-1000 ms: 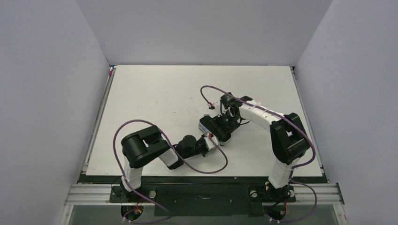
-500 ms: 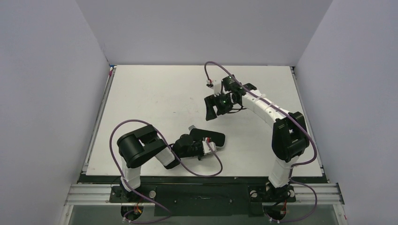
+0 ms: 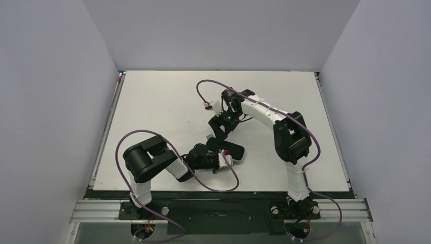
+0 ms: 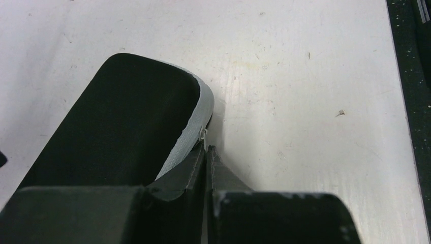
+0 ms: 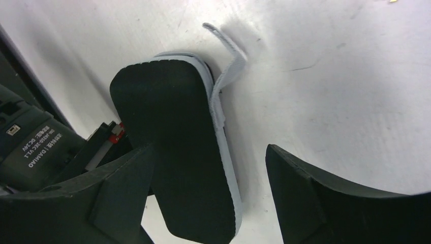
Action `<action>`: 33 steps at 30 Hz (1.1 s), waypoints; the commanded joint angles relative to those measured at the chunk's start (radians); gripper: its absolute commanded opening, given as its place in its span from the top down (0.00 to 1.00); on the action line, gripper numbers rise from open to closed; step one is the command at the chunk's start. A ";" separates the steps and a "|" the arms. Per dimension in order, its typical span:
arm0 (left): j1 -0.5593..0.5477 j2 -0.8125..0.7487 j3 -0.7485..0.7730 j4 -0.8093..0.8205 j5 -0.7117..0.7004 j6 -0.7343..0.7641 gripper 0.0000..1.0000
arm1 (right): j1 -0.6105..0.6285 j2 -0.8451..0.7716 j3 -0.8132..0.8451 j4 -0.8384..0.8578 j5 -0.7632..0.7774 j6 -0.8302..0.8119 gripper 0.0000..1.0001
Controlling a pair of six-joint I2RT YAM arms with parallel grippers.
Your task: Open the umbrella
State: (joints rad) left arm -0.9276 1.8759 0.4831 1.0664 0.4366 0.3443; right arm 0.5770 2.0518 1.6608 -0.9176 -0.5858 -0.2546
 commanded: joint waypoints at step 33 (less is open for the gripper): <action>-0.110 -0.129 -0.016 -0.157 -0.139 -0.113 1.00 | -0.215 -0.159 -0.418 0.643 0.257 0.778 1.00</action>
State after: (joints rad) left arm -0.9848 1.7691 0.4576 0.9447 0.2546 0.2977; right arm 0.3996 1.9461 1.2922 -0.5518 -0.6212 0.3458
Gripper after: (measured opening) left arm 0.006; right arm 0.471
